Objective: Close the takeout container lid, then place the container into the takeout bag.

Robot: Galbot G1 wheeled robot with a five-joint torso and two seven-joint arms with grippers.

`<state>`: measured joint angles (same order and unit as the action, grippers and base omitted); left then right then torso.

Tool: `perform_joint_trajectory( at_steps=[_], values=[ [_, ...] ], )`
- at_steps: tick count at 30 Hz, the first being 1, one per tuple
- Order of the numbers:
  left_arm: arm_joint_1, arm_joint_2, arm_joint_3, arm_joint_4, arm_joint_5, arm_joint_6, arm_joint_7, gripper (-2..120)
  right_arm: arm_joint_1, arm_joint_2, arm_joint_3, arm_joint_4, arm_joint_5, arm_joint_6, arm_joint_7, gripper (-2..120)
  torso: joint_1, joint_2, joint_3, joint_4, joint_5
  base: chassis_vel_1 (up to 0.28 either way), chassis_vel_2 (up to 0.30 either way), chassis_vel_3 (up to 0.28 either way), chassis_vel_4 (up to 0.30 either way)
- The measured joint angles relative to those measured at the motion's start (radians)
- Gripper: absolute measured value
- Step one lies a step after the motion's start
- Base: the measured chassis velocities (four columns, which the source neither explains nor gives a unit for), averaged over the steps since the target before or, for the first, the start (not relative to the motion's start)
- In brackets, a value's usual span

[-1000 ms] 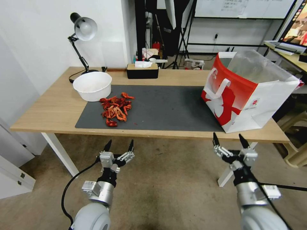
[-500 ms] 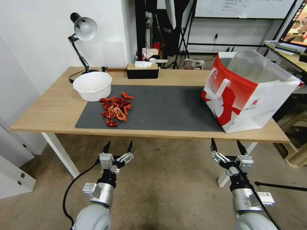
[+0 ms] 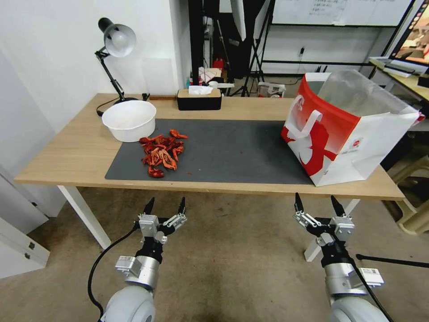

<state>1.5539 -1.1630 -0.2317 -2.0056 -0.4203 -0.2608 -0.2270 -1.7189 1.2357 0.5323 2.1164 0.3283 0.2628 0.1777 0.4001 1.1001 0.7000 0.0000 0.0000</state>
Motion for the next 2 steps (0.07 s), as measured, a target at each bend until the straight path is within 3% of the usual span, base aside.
perform_joint_trajectory(
  at_steps=[2],
  values=[
    [0.0,0.0,0.0,0.0,0.0,0.0,0.0,100,0.0,0.0,0.0,0.0,0.0,0.0,0.0,100,0.0,0.0,0.0,0.0,0.0,0.0,0.0,0.0,0.0]
  ],
)
